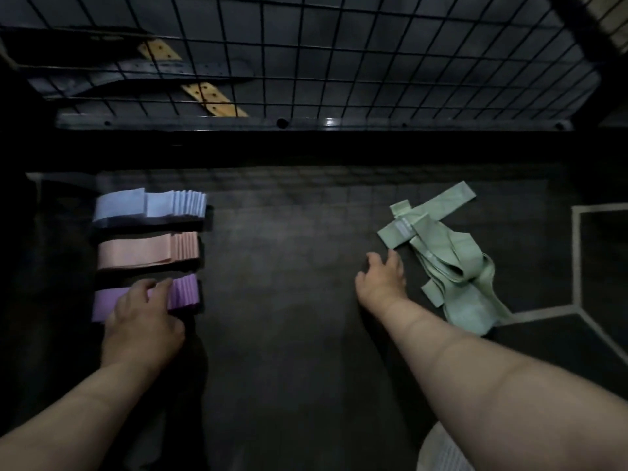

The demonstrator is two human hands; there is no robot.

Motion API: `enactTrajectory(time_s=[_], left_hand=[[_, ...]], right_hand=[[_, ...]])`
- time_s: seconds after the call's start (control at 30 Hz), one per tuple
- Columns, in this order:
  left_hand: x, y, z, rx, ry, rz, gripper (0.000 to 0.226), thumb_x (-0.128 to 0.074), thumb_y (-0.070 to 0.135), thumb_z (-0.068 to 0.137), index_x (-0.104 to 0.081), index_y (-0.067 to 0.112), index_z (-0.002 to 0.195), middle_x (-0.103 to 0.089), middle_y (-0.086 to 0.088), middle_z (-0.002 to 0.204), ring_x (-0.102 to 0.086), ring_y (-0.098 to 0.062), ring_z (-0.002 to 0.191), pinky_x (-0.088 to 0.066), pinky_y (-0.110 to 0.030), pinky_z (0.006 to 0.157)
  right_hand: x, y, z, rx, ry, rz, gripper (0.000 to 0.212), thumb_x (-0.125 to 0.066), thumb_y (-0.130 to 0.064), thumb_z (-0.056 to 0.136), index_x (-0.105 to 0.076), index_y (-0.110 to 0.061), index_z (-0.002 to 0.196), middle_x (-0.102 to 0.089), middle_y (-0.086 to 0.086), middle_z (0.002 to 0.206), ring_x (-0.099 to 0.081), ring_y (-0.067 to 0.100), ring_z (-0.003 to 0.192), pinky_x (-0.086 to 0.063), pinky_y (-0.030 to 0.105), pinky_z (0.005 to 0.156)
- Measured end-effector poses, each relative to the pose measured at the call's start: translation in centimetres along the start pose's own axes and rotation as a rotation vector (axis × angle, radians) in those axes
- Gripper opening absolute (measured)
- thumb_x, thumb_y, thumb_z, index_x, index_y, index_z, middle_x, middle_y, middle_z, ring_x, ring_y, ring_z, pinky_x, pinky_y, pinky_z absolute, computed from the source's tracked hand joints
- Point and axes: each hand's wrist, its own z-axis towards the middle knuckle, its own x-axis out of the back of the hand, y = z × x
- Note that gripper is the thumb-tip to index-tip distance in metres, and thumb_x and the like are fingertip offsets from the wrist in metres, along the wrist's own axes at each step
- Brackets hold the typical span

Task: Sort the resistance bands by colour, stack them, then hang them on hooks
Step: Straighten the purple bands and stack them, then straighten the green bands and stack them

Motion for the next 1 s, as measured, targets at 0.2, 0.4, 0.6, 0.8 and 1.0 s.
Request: enactTrajectory(time_s=[0.2, 0.4, 0.6, 0.8, 1.0], left_hand=[[-0.4, 4.8, 0.0, -0.133, 0.034, -0.062, 0.057, -0.074, 0.006, 0.065, -0.066, 0.006, 0.121, -0.054, -0.022, 0.128, -0.052, -0.045, 0.110, -0.044, -0.053, 0.092], [0.0, 9.9, -1.0, -0.312, 0.009, -0.150, 0.053, -0.068, 0.013, 0.069, -0.066, 0.008, 0.121, -0.054, -0.021, 0.128, -0.052, -0.043, 0.115, -0.043, -0.053, 0.096], [2.6, 15.0, -2.7, -0.316, -0.176, -0.287, 0.050, -0.062, 0.022, 0.088, -0.053, 0.023, 0.137, -0.044, -0.003, 0.139, -0.040, -0.024, 0.129, -0.030, -0.036, 0.108], [3.8, 17.5, -5.4, -0.312, -0.312, -0.300, 0.044, -0.054, 0.024, 0.090, -0.053, 0.028, 0.134, -0.046, 0.001, 0.141, -0.041, -0.021, 0.133, -0.029, -0.029, 0.111], [2.2, 15.6, -6.1, -0.315, -0.453, -0.306, 0.043, -0.055, 0.027, 0.093, -0.052, 0.030, 0.136, -0.046, 0.004, 0.141, -0.041, -0.019, 0.134, -0.031, -0.029, 0.113]], right_hand=[[3.0, 3.4, 4.8, 0.039, -0.142, -0.117, 0.052, -0.044, -0.028, 0.097, -0.037, -0.021, 0.148, -0.010, 0.007, 0.163, -0.016, 0.031, 0.148, -0.017, 0.041, 0.121], [3.0, 3.2, 4.5, 0.081, 0.014, -0.224, 0.045, -0.043, -0.018, 0.096, -0.043, -0.011, 0.141, -0.035, 0.001, 0.150, -0.033, 0.025, 0.139, -0.027, 0.038, 0.112], [4.6, 2.1, 1.7, 0.096, 0.183, 0.081, 0.016, -0.060, -0.020, 0.091, -0.073, -0.014, 0.097, -0.070, 0.012, 0.109, -0.064, 0.034, 0.104, -0.052, 0.037, 0.090], [4.7, 2.3, 0.6, 0.049, -0.135, -0.028, 0.032, -0.054, -0.023, 0.094, -0.062, -0.021, 0.125, -0.041, 0.013, 0.145, -0.048, 0.033, 0.129, -0.038, 0.030, 0.107], [3.6, 2.3, 3.7, 0.137, -0.172, -0.133, 0.050, -0.038, -0.037, 0.102, -0.035, -0.031, 0.151, 0.000, 0.012, 0.165, -0.004, 0.031, 0.151, -0.010, 0.039, 0.123]])
